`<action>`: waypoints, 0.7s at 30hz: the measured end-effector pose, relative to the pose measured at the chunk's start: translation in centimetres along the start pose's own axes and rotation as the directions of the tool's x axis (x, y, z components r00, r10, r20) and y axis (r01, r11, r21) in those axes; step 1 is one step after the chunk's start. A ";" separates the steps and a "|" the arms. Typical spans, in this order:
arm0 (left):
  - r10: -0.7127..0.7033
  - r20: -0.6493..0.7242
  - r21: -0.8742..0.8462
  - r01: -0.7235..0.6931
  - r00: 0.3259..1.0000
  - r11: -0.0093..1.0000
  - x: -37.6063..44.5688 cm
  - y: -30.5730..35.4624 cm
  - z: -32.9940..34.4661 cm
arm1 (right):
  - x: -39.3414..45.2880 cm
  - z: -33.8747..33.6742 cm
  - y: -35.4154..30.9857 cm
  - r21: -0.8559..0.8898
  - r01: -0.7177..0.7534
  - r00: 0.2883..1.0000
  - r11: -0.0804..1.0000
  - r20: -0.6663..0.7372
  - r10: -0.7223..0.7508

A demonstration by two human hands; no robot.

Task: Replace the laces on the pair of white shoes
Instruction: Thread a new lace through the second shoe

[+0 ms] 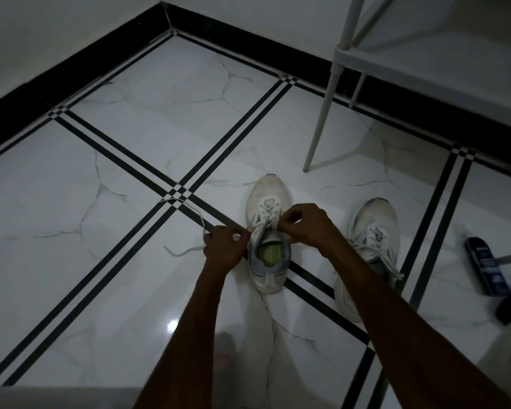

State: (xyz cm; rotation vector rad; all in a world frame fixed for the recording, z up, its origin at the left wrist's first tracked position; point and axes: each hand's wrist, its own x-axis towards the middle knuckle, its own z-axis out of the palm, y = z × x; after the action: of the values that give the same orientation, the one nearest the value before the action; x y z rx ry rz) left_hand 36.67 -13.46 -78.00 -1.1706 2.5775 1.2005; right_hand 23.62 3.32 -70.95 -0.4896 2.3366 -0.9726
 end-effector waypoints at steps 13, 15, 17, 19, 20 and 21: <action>0.179 -0.084 -0.138 -0.189 0.980 0.972 -1.4 5.0 -8.7 | 1.1 2.8 -5.8 0.001 0.244 0.931 0.970 0.279 -0.235; 0.226 -0.126 -0.049 -0.234 0.966 0.971 -1.3 4.9 -10.0 | 1.2 3.0 -5.9 0.039 0.236 0.937 0.971 0.254 -0.238; 0.270 -0.116 -0.013 -0.273 0.956 0.962 -1.1 4.3 -10.6 | 1.3 3.0 -5.9 0.063 0.224 0.942 0.973 0.241 -0.232; 0.243 -0.033 -0.013 -0.244 0.969 0.970 -0.4 2.8 -10.1 | 1.4 3.1 -5.9 0.070 0.201 0.947 0.977 0.241 -0.212; 0.233 0.008 -0.007 -0.233 0.972 0.972 -0.2 2.3 -9.9 | 1.5 3.1 -5.8 0.069 0.192 0.950 0.979 0.236 -0.203; 0.222 0.040 -0.010 -0.222 0.974 0.975 0.1 1.7 -9.6 | 1.6 3.1 -5.7 0.073 0.181 0.952 0.981 0.236 -0.193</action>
State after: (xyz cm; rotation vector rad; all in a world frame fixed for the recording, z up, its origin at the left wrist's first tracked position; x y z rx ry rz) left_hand 37.79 -19.32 -70.29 -0.8660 2.7331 1.2567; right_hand 25.00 -2.97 -69.13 -0.7759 2.0704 -0.9948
